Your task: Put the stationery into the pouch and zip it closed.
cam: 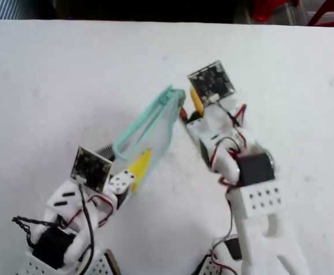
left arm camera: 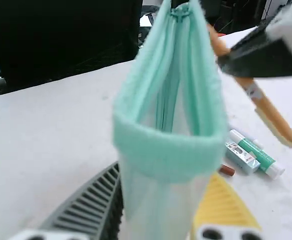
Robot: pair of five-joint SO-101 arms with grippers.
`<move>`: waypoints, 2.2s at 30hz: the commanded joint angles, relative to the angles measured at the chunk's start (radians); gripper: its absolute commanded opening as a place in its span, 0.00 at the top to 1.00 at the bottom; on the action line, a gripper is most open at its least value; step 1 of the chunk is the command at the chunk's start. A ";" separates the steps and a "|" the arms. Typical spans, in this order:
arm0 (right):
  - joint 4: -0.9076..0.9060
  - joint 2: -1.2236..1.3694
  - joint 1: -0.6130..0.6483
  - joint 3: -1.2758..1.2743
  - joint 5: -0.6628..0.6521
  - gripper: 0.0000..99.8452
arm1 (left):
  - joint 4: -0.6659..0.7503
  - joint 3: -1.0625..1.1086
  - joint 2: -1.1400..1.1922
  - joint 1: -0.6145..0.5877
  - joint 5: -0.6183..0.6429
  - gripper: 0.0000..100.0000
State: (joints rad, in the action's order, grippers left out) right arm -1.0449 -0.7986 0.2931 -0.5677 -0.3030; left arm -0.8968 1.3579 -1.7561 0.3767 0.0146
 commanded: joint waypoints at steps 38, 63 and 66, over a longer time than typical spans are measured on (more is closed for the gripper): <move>0.334 -0.117 0.469 0.206 0.106 0.98 | 0.112 0.069 -0.016 -0.070 0.018 0.83; 0.134 -0.153 0.452 0.198 0.043 0.76 | 0.110 0.071 -0.016 -0.065 0.018 0.84; 0.122 -0.153 0.389 0.218 0.046 0.77 | 0.110 0.071 -0.016 -0.073 0.018 0.84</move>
State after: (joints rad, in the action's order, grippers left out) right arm -0.9114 -0.9214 0.7457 -0.4143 -0.2677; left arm -0.8155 1.4331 -1.7607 0.3153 0.0238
